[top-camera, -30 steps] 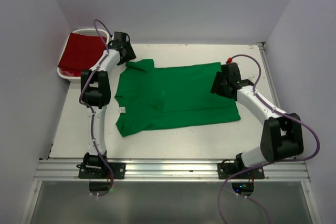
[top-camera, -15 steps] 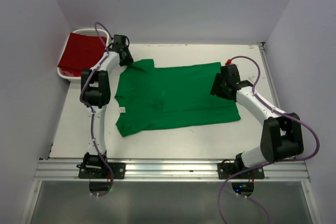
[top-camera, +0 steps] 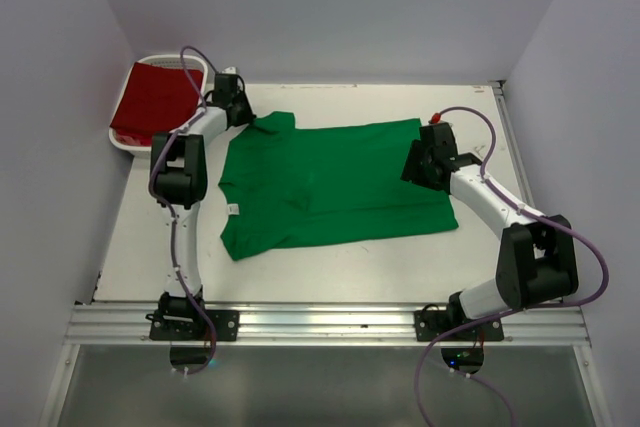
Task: Fold and stack the t-shirts
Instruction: Grap the side of the flattened tshirt furthest away from the robot with both arms
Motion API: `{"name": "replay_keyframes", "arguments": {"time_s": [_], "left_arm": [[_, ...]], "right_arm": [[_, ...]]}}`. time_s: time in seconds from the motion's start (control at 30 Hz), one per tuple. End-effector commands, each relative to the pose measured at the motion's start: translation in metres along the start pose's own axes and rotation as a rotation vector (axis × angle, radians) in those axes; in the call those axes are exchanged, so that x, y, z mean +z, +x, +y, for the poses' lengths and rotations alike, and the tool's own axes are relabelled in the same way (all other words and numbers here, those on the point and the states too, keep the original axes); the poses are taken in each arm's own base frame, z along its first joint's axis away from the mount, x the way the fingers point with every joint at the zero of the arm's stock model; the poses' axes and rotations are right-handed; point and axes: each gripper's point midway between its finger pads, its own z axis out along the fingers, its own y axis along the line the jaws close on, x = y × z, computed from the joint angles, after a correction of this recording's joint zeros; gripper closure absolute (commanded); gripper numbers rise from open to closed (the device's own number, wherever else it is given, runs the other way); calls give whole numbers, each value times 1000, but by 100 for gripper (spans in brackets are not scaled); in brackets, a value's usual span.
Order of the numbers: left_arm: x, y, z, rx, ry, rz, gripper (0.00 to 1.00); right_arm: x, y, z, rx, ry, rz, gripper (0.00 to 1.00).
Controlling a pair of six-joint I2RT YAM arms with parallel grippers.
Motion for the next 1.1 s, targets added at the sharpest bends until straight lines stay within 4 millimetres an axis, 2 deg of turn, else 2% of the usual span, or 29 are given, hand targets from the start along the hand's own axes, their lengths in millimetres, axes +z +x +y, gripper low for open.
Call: {"name": "replay_keyframes", "arguments": {"time_s": [0.0, 0.1, 0.33, 0.47, 0.5, 0.53, 0.57, 0.6, 0.63, 0.67, 0.7, 0.77, 0.8, 0.83, 0.87, 0.9, 0.93, 0.97, 1.07], "left_arm": [[-32, -51, -23, 44, 68, -133, 90], [-41, -52, -22, 53, 42, -134, 92], [-64, -57, -39, 76, 47, -156, 94], [-73, -41, -50, 89, 55, -118, 94], [-74, -38, -47, 88, 28, -118, 95], [-74, -27, -43, 90, 18, -94, 95], [-78, -23, -48, 95, 24, -91, 95], [-78, -12, -43, 93, 6, -68, 95], [-82, -9, -44, 96, 5, -64, 96], [-85, -5, -44, 100, -2, -59, 97], [-86, -1, -41, 98, -12, -52, 97], [-93, 10, -34, 99, -36, -40, 98], [-94, 19, -27, 98, -54, -23, 98], [-100, 17, -27, 100, -56, -32, 99], [-103, 19, -25, 98, -65, -33, 99], [-105, 26, -19, 98, -81, -22, 99], [-110, 23, -20, 97, -78, -32, 99], [-112, 24, -18, 97, -85, -33, 99], [-116, 27, -17, 94, -82, -31, 100]], "right_arm": [[-3, -12, 4, -3, -1, -34, 47], [-2, -16, 5, -2, 2, -40, 47], [-3, -23, 9, -1, -4, -49, 47], [-3, -26, 8, 2, 7, -57, 46], [-3, -27, 7, 9, 16, -57, 46], [-3, -29, 6, 10, 27, -61, 45], [-2, -32, 5, 9, 36, -67, 45], [-1, -34, 5, 15, 47, -72, 39], [0, -35, 4, 17, 58, -71, 37], [1, -41, 2, 19, 83, -83, 33], [3, -44, -1, 22, 102, -89, 26], [2, -62, 0, 36, 131, -129, 19], [9, -64, -2, 37, 155, -123, 17], [11, -70, -2, 43, 166, -129, 14], [10, -85, 3, 56, 164, -153, 14], [21, -87, 1, 65, 187, -139, 13], [27, -91, 1, 75, 194, -136, 13], [26, -107, 5, 90, 187, -161, 13], [48, -128, 4, 128, 205, -163, 15]]}}
